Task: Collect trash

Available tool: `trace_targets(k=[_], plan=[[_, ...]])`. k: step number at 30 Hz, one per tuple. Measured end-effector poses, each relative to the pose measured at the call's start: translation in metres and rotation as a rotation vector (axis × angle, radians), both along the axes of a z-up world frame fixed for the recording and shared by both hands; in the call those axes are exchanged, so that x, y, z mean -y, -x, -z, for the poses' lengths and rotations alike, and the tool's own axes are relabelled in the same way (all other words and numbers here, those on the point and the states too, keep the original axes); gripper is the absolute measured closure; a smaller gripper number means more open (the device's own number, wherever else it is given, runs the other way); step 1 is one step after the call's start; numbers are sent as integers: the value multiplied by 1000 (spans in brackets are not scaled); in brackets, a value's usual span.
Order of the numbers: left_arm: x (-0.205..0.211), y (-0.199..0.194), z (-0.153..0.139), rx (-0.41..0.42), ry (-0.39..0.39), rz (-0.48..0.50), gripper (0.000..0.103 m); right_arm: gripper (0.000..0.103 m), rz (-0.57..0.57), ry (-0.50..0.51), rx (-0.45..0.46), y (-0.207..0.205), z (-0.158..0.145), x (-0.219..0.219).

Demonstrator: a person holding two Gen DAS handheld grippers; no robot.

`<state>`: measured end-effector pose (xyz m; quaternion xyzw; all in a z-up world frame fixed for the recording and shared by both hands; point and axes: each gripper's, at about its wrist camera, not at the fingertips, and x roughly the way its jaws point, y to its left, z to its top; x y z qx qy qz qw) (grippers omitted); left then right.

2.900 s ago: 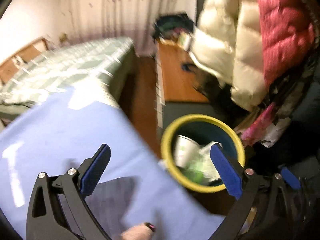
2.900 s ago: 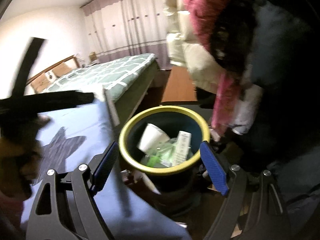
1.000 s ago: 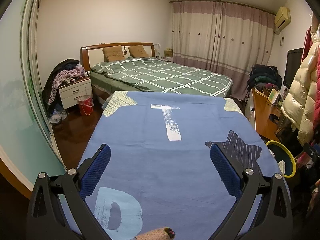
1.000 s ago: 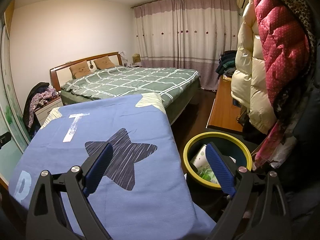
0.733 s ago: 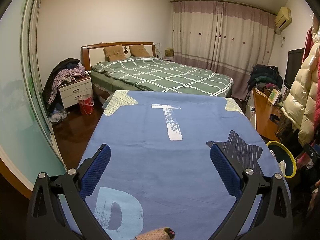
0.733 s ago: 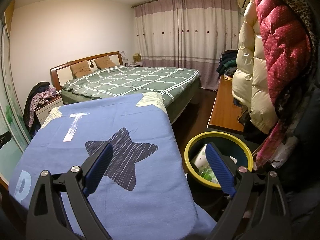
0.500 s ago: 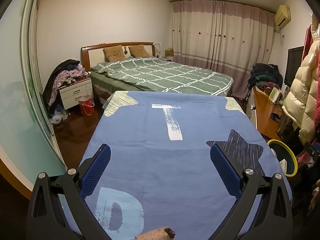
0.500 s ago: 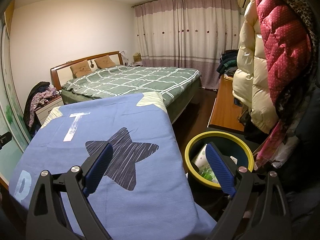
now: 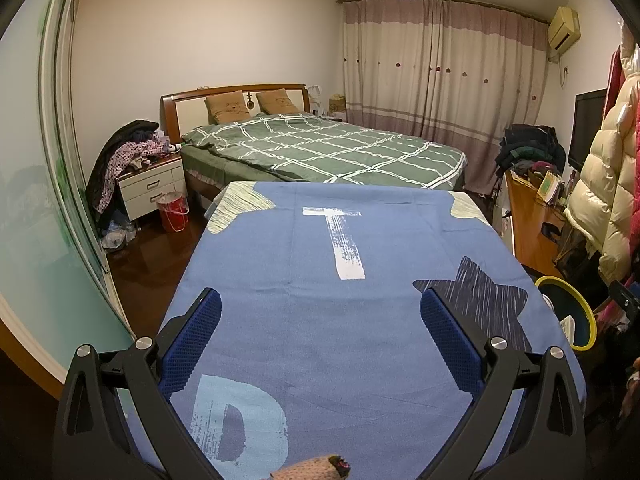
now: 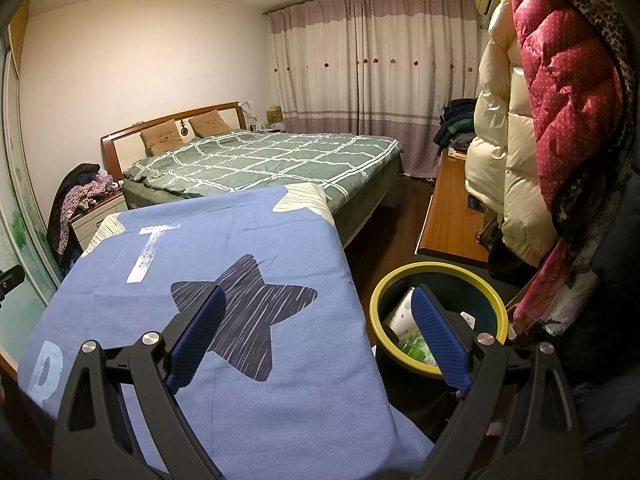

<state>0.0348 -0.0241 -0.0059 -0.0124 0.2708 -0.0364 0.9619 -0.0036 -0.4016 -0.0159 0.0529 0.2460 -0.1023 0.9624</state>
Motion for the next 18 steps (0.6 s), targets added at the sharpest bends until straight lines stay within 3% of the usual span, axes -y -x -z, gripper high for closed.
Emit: trace_targets(k=[18], plan=[[2,-1,1,-3,-1,33,5,14,-1,-2,-2,-1,1,-1]])
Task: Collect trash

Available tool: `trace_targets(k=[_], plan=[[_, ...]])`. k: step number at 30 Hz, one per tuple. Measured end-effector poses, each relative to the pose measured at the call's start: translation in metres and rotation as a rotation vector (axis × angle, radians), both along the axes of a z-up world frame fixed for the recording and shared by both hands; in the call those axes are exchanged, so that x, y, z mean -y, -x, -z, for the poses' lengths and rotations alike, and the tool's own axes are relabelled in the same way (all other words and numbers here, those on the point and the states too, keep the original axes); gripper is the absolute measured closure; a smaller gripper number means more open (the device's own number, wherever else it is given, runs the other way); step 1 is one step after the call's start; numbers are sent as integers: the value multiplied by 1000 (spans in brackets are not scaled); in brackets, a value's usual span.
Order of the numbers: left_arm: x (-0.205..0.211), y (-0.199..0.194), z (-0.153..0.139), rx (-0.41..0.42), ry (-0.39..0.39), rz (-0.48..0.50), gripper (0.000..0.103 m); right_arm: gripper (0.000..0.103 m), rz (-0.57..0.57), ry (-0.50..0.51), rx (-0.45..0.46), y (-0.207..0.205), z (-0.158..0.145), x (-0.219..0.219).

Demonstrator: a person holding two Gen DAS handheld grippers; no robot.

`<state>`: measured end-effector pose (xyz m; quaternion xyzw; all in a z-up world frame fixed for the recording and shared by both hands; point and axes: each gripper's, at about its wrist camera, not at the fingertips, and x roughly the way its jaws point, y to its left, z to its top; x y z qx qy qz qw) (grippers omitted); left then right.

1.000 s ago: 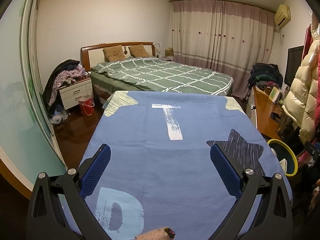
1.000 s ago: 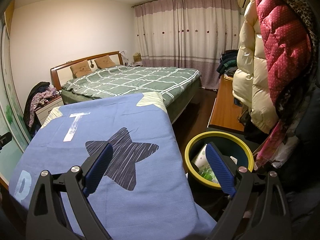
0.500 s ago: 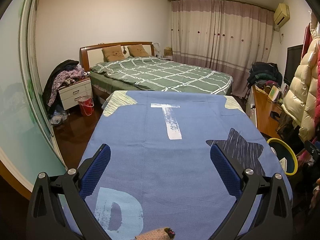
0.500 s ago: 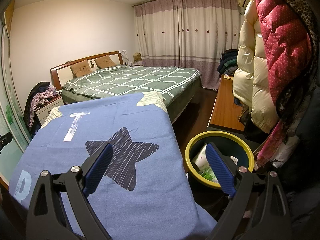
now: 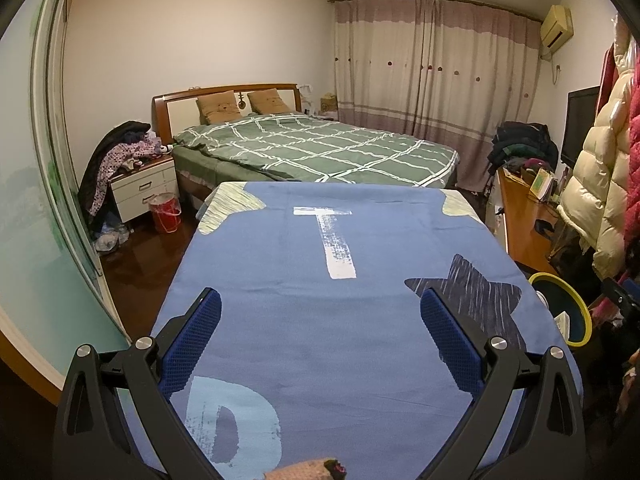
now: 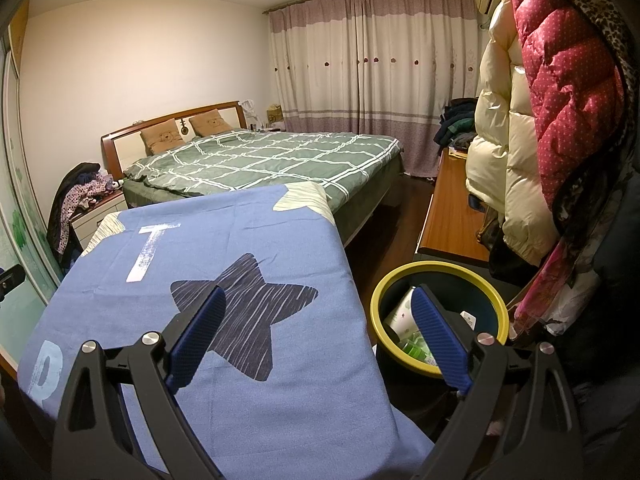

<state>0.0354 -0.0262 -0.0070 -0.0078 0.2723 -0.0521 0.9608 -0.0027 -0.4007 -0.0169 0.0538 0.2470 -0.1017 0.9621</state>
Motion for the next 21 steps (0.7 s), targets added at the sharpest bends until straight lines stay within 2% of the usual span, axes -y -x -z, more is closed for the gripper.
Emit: trace_targets(k=[21], plan=[[4,-15,6,-21,-5,5,5,14,-6,0,-11,-3,6,-3]])
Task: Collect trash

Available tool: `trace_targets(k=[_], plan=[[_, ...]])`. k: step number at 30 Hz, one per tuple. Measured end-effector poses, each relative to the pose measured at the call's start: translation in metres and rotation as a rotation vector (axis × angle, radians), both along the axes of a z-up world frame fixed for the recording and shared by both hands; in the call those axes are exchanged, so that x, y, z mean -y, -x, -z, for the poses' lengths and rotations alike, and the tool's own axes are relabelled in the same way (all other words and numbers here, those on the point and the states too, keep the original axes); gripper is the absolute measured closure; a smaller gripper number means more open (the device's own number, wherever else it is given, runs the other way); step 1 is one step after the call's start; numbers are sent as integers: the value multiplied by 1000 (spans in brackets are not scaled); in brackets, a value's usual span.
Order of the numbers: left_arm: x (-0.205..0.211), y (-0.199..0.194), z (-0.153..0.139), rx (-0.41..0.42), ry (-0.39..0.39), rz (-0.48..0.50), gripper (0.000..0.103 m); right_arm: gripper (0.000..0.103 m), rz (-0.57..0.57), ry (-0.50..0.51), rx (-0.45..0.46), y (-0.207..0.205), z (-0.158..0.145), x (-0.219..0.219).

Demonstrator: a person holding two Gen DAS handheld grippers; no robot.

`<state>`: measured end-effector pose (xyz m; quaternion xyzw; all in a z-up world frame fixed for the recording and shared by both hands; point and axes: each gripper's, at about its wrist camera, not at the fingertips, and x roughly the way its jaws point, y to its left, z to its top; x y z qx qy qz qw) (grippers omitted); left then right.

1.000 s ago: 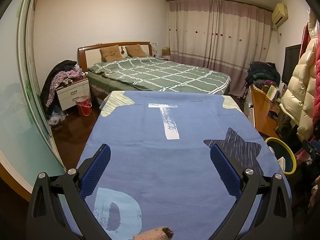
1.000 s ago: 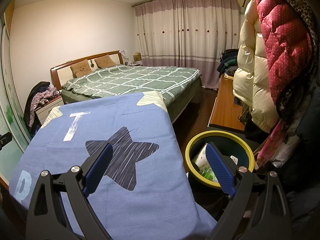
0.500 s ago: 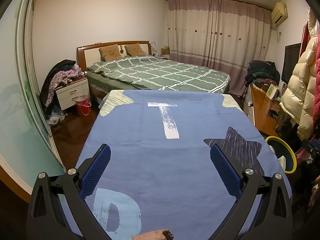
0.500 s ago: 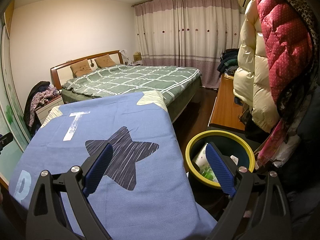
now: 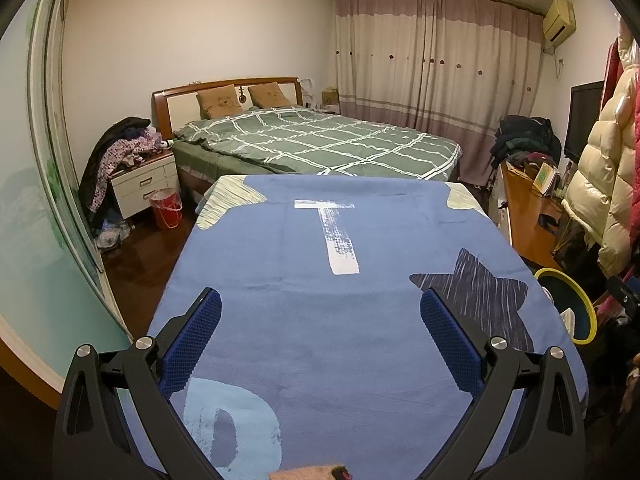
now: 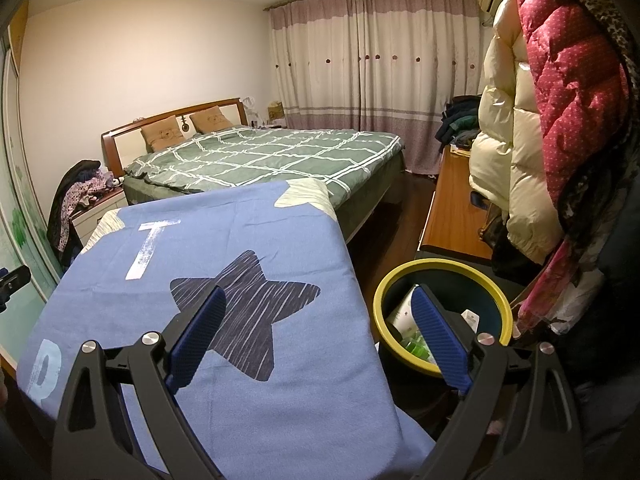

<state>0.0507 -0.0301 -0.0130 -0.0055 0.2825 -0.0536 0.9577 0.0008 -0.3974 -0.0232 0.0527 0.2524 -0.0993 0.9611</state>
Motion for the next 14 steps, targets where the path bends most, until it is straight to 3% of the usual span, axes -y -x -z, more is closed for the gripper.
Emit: trace_targets(k=[4,7,14], plan=[[2,-5,2,18,-31,-3,5,14,-14,4,-15,-12,5,-3],[-2,-25,7,-18,-23,-7,5,11,-49,-19,-28,-30,6,-3],[-17,-126,52,-158,-94,-78,5,7,-136,-82,-98,-113,27,-6]])
